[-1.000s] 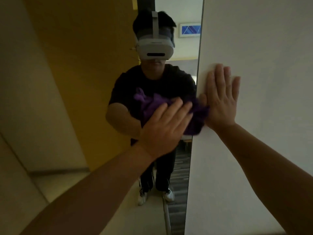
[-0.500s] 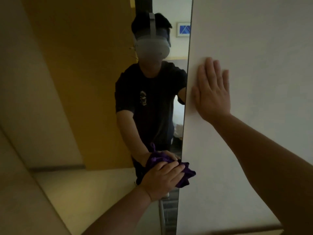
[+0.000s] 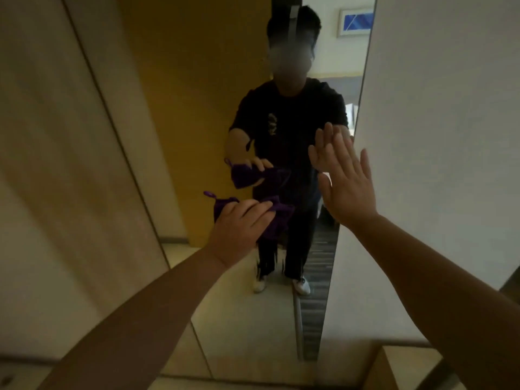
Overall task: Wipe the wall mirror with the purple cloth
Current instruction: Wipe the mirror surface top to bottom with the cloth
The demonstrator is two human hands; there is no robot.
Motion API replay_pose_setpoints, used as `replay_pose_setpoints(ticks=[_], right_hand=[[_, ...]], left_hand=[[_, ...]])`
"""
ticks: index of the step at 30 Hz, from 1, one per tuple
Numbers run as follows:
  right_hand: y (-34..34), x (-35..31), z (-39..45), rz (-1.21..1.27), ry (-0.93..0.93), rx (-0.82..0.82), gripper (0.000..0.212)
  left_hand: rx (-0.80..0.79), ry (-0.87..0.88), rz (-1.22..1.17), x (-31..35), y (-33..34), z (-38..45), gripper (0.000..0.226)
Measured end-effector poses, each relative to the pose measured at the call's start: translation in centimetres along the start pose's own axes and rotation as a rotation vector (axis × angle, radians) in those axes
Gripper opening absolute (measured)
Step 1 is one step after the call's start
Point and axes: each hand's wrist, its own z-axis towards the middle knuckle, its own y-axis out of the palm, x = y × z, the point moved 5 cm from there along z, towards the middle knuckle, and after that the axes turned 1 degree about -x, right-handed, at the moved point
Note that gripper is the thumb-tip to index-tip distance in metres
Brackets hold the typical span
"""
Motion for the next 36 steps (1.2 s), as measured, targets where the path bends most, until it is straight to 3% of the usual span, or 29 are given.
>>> replay_pose_setpoints(ticks=[6,12,19,32,36], right_hand=[[3.5,-8.8,-2.5,-0.039,-0.071,-0.142,0.062],[8.2,-14.7,-3.1,-0.162,-0.077,-0.208,0.062],[14.3,-18.7,-4.9,-0.193,-0.069,-0.222,0.064],[21.3,-17.5,-8.6,-0.178,-0.104,0.228,0.058],[24.7,-17.4,-11.8,-0.259,-0.145,0.237,0.057]], left_hand=[[-0.025,-0.077,-0.002,-5.0,-3.7,-5.3,0.042],[-0.019,-0.048,-0.023,-10.1,-4.0,-11.6,0.042],[0.064,-0.078,-0.021,-15.1,-0.3,-17.0,0.024],[0.432,-0.103,0.075,-12.3,6.4,-21.4,0.03],[0.457,-0.08,0.101,-10.1,9.7,-25.2,0.031]])
